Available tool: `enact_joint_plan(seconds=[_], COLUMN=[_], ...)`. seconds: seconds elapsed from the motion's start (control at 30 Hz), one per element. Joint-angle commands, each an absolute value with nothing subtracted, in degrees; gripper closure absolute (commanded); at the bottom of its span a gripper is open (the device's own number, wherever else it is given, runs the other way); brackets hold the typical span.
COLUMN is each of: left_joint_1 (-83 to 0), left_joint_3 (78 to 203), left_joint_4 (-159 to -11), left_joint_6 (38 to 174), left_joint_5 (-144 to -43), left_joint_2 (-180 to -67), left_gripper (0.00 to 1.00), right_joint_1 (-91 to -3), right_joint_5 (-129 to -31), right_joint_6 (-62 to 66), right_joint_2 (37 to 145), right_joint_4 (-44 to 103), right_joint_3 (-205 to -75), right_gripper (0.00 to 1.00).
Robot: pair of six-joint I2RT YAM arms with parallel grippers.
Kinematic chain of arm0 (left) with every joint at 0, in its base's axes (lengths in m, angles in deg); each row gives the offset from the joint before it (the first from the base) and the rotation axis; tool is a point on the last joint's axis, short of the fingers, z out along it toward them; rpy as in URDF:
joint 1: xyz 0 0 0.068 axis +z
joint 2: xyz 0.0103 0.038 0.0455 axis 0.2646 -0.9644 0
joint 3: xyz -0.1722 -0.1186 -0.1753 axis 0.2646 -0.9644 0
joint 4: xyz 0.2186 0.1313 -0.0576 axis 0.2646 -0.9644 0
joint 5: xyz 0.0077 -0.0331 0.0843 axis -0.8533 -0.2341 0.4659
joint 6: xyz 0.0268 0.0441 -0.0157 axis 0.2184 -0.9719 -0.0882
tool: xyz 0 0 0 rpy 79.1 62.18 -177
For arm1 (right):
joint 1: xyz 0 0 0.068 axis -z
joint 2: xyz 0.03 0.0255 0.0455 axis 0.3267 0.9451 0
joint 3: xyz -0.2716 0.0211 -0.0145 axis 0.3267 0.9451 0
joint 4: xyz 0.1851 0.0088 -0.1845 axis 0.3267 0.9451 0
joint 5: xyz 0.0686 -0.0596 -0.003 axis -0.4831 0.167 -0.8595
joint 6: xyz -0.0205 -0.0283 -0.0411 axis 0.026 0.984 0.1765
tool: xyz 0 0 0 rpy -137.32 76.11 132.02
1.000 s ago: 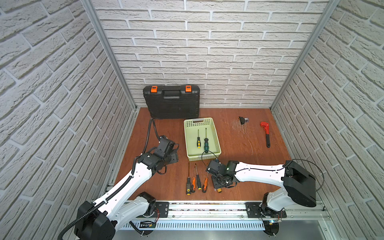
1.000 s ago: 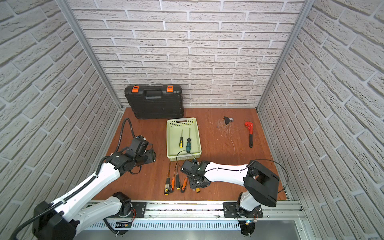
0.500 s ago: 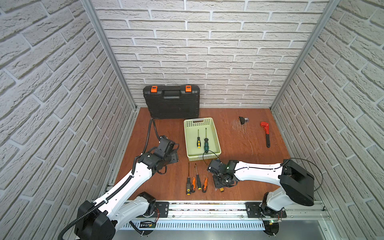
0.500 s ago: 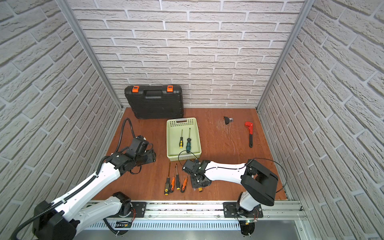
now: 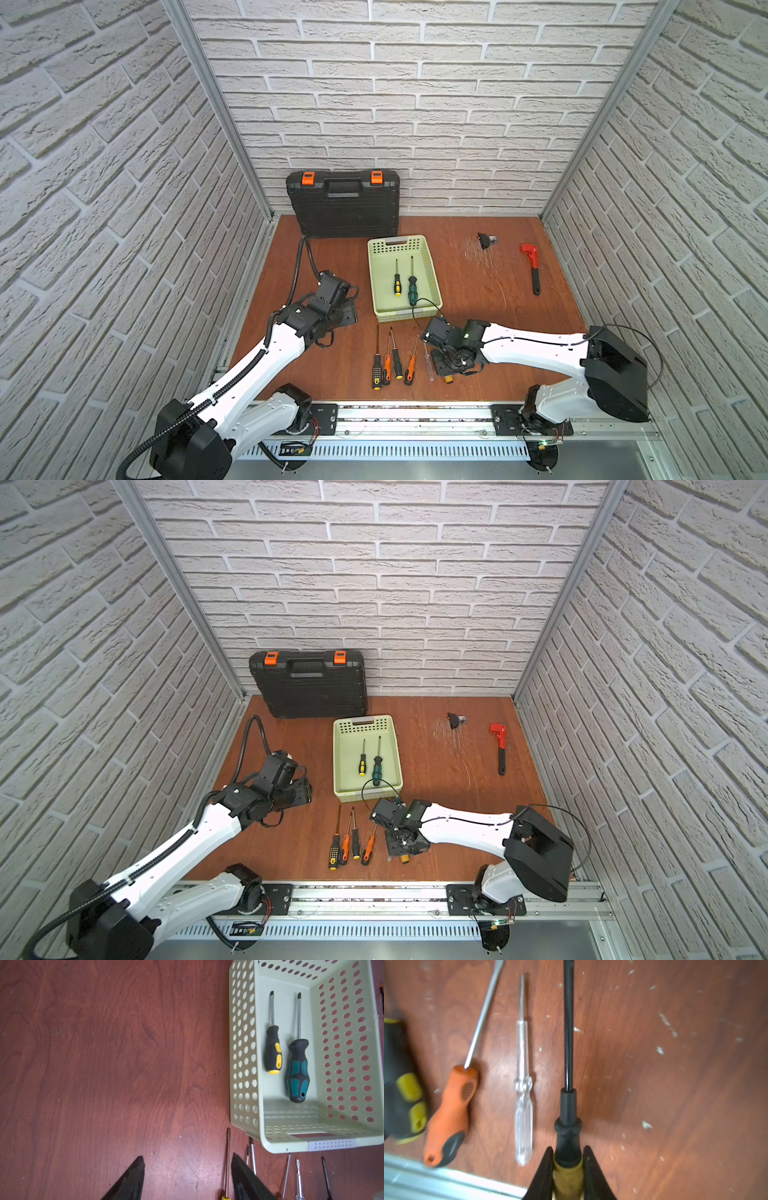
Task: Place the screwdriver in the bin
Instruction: 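Close the right gripper on the yellow-handled screwdriver and lift it, then carry the yellow-handled screwdriver with the right gripper over the basket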
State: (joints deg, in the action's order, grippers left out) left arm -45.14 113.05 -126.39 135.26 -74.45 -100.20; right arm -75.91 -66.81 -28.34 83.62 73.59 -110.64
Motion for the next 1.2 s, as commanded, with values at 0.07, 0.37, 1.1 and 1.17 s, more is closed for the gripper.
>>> enact_joint_plan(seconds=[0.07, 0.37, 1.1, 1.17], left_joint_1=[-43.44, -39.75, -38.68, -38.55], left_joint_3=[114.76, 116.89, 112.04, 111.32], left_joint_4=[-121.56, -120.45, -122.45, -121.81], left_joint_6=[137.86, 138.94, 141.22, 141.43], left_joint_5=[-72.92, -72.72, -72.95, -73.42], left_joint_2=[-100.71, -101.91, -93.25, -93.2], left_gripper=[0.33, 0.33, 0.33, 0.33], right_joint_1=[-75.74, -75.63, -52.68, -52.29], right_joint_5=[-70.66, -76.5, -84.54, -85.71], right_joint_6=[-21.54, -10.31, -3.75, -4.62], right_joint_2=[73.61, 62.19, 108.12, 112.24], right_joint_4=[82.04, 94.88, 75.05, 73.96], right_joint_3=[-111.15, -118.42, -157.46, -159.68], right_gripper=[0.94, 0.95, 0.95, 0.95])
